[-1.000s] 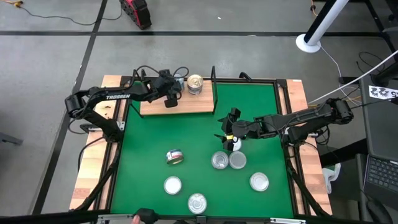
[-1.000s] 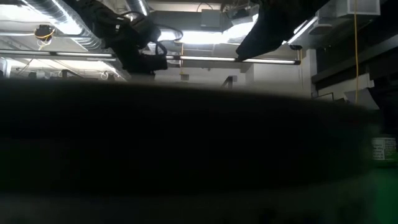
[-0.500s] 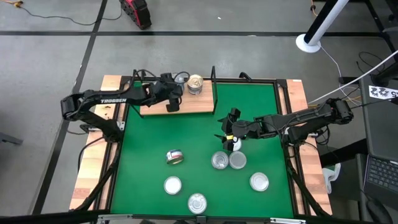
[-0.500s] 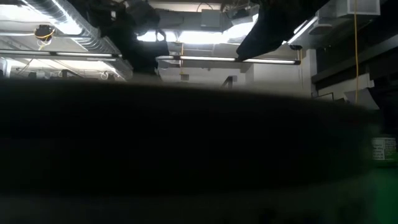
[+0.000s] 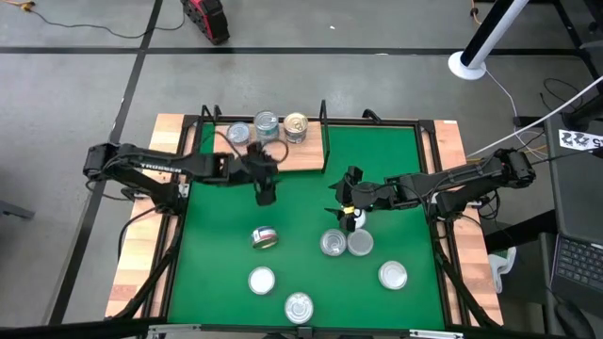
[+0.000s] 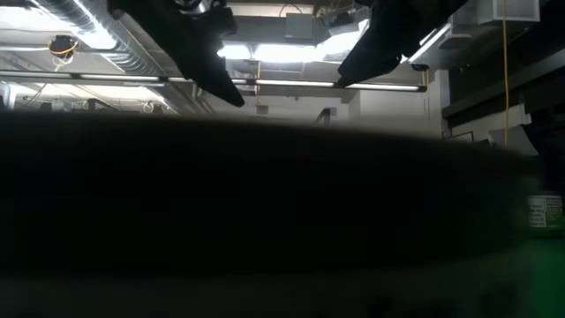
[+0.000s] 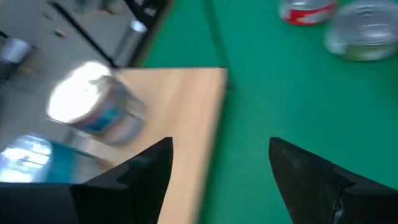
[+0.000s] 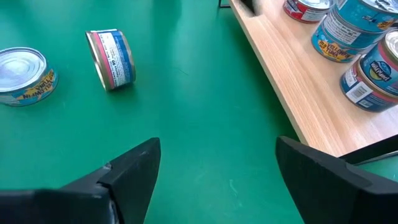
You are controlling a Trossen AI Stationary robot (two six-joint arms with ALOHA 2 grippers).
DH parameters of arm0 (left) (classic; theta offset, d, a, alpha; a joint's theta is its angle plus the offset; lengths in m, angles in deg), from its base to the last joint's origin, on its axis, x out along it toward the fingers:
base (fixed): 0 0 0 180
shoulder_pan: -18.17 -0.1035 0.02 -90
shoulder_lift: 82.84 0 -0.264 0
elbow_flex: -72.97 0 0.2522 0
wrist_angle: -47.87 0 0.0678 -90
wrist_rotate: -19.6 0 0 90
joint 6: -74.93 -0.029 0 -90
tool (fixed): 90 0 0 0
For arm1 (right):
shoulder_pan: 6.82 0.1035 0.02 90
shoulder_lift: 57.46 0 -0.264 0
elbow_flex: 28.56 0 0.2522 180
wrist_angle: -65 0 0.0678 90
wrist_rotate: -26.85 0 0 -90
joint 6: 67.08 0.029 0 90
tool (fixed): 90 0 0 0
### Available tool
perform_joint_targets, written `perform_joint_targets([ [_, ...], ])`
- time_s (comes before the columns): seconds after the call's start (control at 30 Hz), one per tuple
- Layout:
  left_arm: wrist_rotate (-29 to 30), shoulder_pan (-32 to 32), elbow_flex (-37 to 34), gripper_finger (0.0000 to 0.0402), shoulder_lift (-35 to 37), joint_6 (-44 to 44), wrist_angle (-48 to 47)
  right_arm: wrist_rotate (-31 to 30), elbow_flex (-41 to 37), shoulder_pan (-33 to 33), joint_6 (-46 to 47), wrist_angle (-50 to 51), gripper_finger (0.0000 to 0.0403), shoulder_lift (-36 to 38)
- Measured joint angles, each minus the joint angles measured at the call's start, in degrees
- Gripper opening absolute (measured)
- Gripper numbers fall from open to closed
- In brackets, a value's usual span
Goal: Stack canned seafood by type on shelf
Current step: Stack the blue pink tuna can on top of the other blue pink tuna cans on the shelf
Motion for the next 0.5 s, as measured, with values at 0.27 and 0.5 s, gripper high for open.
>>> perform_joint_targets([
  [0.27, -7.08, 10.72, 0.01, 0.026, 0.0, 23.29, -6.15, 0.02, 0.0, 0.02, 0.0, 0.0, 0.0317, 0.0],
  [0.5, -7.81, 18.95, 0.0, 0.026, 0.0, 36.37, -8.88, 0.02, 0.0, 0.02, 0.0, -0.01, 0.0317, 0.0],
])
